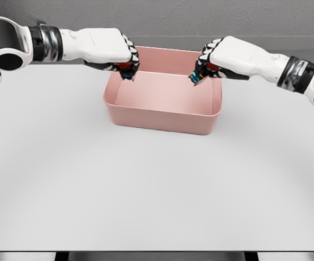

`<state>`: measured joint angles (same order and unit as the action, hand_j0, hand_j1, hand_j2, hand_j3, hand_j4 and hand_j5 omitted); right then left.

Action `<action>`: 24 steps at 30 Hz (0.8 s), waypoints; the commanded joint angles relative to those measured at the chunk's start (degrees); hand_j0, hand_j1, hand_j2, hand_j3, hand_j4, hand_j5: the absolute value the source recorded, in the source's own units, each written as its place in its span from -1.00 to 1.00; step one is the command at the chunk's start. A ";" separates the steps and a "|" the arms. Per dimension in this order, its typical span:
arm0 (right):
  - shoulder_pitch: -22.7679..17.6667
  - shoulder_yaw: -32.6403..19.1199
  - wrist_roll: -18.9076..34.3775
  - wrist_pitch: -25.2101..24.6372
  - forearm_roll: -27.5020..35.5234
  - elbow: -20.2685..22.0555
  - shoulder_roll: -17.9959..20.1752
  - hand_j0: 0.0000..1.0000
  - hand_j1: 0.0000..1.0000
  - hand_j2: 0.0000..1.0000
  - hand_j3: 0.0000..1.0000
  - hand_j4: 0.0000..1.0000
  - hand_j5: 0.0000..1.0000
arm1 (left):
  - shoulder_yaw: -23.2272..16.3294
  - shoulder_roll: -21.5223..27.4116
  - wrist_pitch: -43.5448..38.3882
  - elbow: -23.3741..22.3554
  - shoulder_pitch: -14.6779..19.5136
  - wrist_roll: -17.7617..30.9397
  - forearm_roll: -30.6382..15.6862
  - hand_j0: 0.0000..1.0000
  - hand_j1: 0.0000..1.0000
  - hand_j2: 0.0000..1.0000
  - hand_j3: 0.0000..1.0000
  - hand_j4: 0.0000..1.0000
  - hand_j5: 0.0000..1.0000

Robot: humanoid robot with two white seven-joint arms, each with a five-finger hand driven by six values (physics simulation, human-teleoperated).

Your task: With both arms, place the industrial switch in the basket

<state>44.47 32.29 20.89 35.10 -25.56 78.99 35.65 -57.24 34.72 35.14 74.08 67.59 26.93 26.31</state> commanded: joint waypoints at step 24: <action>1.32 0.66 -0.06 -0.10 -0.10 -2.70 -3.40 0.88 0.88 0.88 0.88 0.88 0.88 | 0.20 -4.66 -0.14 0.10 0.70 -0.56 -0.64 0.81 0.81 0.81 0.81 0.81 0.81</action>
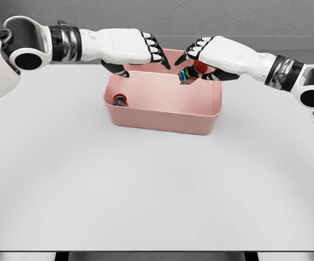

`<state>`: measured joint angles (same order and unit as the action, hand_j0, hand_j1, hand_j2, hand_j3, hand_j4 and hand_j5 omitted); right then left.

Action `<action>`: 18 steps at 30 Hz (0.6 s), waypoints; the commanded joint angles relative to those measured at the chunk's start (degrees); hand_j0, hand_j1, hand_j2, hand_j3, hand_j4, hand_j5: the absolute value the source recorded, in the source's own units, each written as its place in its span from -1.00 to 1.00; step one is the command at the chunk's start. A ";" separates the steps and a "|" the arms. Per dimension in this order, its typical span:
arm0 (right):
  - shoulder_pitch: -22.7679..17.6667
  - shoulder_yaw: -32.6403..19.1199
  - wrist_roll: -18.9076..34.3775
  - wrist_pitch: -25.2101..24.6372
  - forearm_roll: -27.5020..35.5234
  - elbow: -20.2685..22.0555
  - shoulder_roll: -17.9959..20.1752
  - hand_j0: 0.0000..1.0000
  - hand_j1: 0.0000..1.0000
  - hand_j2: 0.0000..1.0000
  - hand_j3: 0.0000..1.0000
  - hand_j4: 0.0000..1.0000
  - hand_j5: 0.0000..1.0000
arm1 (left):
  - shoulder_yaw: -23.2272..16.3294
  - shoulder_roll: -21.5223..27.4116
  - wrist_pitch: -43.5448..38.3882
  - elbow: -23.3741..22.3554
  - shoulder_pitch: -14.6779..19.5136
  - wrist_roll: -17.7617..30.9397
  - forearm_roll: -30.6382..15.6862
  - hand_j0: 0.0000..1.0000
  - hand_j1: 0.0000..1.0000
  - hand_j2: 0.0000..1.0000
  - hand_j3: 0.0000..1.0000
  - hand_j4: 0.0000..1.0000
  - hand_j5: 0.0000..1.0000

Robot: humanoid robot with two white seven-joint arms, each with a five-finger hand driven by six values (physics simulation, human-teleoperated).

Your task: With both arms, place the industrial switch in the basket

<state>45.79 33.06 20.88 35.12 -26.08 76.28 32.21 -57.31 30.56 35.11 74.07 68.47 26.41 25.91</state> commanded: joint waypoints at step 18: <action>-0.35 -3.62 -0.14 -0.12 0.95 -8.08 4.00 1.00 1.00 1.00 1.00 1.00 1.00 | -0.17 17.43 -0.11 -12.64 -15.73 -0.13 -40.32 1.00 1.00 1.00 1.00 1.00 1.00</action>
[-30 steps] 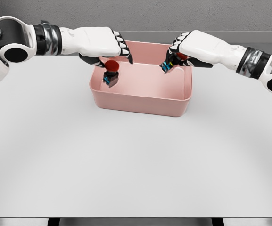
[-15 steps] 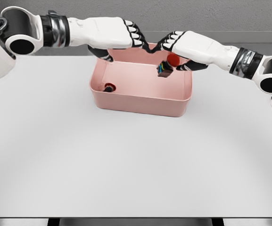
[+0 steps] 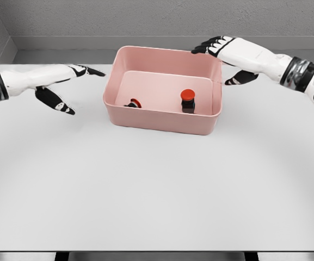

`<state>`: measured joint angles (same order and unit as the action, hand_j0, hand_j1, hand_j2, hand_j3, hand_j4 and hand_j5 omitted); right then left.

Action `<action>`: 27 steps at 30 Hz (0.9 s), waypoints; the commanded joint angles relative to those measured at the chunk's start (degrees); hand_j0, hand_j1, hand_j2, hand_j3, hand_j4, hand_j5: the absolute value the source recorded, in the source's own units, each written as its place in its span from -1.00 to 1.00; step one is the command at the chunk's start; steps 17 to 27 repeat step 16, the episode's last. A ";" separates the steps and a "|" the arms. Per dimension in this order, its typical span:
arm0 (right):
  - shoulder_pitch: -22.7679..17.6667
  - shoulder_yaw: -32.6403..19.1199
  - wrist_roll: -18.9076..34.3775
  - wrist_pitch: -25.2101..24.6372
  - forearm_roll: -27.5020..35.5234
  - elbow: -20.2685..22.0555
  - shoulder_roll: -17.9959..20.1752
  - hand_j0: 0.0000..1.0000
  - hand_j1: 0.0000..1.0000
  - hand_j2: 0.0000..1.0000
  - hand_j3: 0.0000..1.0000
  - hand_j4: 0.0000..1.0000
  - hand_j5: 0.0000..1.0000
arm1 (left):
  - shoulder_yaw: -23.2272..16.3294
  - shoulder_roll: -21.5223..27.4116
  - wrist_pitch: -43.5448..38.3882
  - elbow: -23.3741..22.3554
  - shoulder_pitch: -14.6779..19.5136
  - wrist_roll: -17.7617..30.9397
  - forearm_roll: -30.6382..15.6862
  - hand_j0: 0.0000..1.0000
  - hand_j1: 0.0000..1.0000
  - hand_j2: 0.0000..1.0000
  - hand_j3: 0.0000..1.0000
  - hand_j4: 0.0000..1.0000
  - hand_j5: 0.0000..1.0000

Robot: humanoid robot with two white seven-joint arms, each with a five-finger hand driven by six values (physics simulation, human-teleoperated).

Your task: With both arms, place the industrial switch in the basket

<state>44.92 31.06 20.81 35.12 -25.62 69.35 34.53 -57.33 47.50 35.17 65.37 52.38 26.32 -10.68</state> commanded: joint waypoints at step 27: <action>-9.05 -10.58 -0.33 -0.12 0.58 -5.11 5.81 1.00 1.00 1.00 1.00 1.00 1.00 | -0.15 0.58 -0.17 -3.76 -0.88 0.14 -4.08 1.00 1.00 1.00 1.00 1.00 1.00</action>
